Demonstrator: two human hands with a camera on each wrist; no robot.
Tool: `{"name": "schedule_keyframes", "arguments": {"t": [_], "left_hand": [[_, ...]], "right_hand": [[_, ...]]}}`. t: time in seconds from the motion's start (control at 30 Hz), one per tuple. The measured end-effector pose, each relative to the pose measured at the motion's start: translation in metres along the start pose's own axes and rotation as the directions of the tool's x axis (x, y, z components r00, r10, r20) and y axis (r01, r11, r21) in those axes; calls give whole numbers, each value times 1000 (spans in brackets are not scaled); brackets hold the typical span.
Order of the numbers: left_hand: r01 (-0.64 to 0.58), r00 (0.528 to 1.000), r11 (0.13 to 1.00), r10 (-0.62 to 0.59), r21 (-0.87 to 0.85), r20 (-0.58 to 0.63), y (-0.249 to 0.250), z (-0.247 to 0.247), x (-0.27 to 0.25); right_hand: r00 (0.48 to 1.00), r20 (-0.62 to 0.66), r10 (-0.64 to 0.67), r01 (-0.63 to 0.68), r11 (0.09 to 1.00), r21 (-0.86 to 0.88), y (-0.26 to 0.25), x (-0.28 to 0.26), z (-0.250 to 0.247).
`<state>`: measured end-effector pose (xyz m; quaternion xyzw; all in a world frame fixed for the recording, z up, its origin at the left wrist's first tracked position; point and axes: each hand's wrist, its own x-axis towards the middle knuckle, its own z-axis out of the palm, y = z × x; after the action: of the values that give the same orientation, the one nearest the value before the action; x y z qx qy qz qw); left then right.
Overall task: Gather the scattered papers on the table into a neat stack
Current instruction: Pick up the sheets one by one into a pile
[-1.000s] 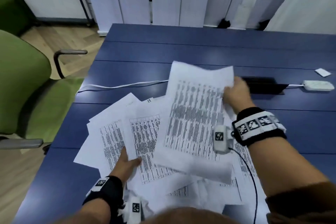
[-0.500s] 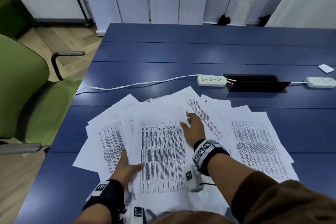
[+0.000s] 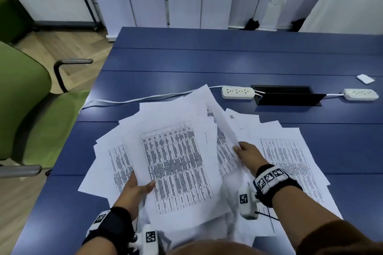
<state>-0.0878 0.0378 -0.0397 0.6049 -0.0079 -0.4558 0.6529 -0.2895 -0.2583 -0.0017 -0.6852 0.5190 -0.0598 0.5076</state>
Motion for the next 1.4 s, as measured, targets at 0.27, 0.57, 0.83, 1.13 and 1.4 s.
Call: {"name": "schedule_keyframes", "arguments": {"t": [0.27,0.57,0.83,1.13,1.4], "left_hand": [[31,1000,999,-31,32,-3,-5,-1,-2],[-41,995,989,53,145,-80,-3,7,-10],[-166,985,951,174,260,-9,15,22,-22],[-39,999,983,38,181,13,20,24,-25],[-110,987,895,148,433,-55,0,12,-9]], "right_hand": [[958,225,180,-95,934,-345,-8,-39,26],[795,-490,-357,248,929,-275,-95,-72,-54],[950,-237,-202,182,978,-106,-70,-59,-12],[970,236,-56,141,922,-361,-11,-53,67],[987,-159,22,-87,905,-416,1,-13,0]]}}
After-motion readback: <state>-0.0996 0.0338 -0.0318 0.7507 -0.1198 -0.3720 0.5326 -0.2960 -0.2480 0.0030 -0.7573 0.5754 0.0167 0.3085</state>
